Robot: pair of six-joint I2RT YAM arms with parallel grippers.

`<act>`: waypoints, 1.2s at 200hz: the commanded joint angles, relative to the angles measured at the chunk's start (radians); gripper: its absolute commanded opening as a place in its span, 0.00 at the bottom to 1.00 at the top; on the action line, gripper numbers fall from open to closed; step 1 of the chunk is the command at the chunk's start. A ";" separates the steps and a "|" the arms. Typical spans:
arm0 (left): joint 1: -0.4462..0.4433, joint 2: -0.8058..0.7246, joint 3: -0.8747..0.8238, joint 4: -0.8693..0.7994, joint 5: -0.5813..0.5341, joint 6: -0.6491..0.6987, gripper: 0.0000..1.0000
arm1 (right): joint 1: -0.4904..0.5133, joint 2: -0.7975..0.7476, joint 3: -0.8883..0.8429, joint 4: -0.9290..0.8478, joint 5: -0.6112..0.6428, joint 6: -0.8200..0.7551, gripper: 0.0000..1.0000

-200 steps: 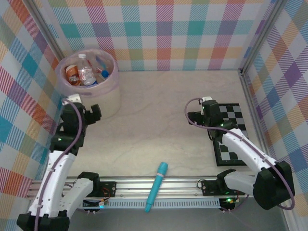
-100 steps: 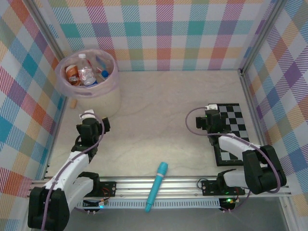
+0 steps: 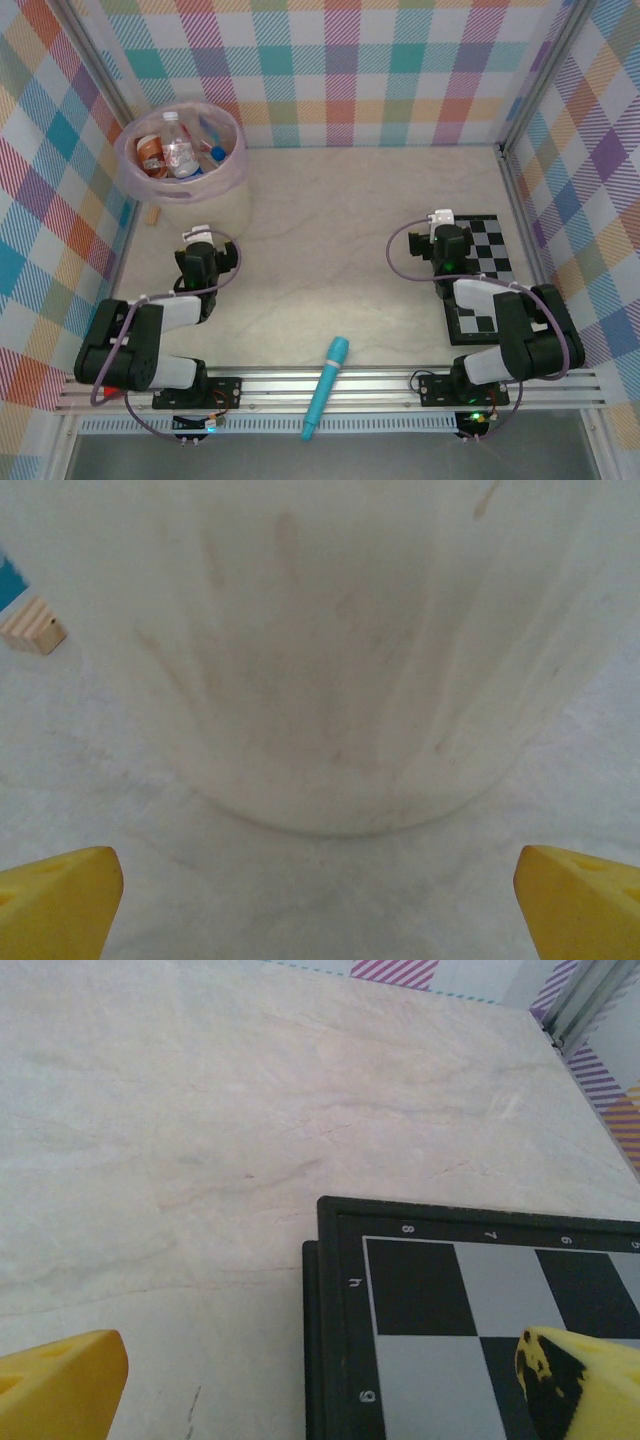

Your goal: Put the plastic bottles in the bin

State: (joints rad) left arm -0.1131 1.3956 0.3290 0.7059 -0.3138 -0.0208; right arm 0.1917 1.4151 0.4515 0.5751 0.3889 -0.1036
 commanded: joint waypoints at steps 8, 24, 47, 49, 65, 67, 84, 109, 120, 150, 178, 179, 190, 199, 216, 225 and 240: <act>0.020 0.102 0.051 0.152 0.070 0.028 1.00 | -0.053 0.035 -0.046 0.203 -0.133 0.057 0.99; 0.024 0.106 0.050 0.152 0.063 0.015 1.00 | -0.057 0.060 -0.042 0.226 -0.144 0.059 1.00; 0.026 0.131 0.056 0.163 0.083 0.021 1.00 | -0.084 0.057 -0.065 0.256 -0.193 0.074 0.99; 0.026 0.135 0.056 0.167 0.082 0.022 1.00 | -0.086 0.056 -0.064 0.255 -0.196 0.074 1.00; 0.026 0.167 0.058 0.189 0.079 0.022 1.00 | -0.097 0.063 -0.068 0.267 -0.217 0.082 1.00; 0.025 0.171 0.059 0.191 0.077 0.021 1.00 | -0.099 0.063 -0.068 0.266 -0.220 0.083 0.99; 0.026 0.181 0.050 0.214 0.053 0.017 1.00 | -0.109 0.074 -0.076 0.284 -0.232 0.095 0.99; 0.026 0.183 0.053 0.206 0.051 0.009 1.00 | -0.128 0.109 -0.068 0.284 -0.256 0.109 0.99; 0.026 0.183 0.056 0.204 0.051 0.009 1.00 | -0.131 0.129 -0.075 0.337 -0.255 0.107 0.99; 0.026 0.184 0.064 0.192 0.053 0.010 1.00 | -0.136 0.121 -0.063 0.296 -0.256 0.118 1.00; 0.026 0.184 0.064 0.190 0.053 0.013 1.00 | -0.143 0.119 -0.055 0.277 -0.264 0.125 1.00; 0.026 0.184 0.065 0.191 0.053 0.013 1.00 | -0.145 0.119 -0.055 0.278 -0.266 0.126 1.00; 0.026 0.183 0.065 0.191 0.050 0.012 1.00 | -0.147 0.117 -0.057 0.281 -0.267 0.123 1.00; 0.025 0.184 0.064 0.191 0.051 0.014 1.00 | -0.146 0.119 -0.056 0.282 -0.268 0.123 1.00; 0.024 0.184 0.065 0.191 0.049 0.014 1.00 | -0.146 0.119 -0.056 0.280 -0.269 0.125 0.99; 0.024 0.185 0.065 0.189 0.048 0.014 1.00 | -0.146 0.119 -0.055 0.279 -0.270 0.125 1.00; 0.020 0.184 0.065 0.190 0.043 0.016 1.00 | -0.148 0.119 -0.054 0.276 -0.273 0.125 0.99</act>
State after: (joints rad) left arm -0.0956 1.5757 0.3767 0.8677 -0.2554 -0.0067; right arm 0.0513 1.5368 0.3817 0.8448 0.1402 0.0067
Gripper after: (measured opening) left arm 0.999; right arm 0.995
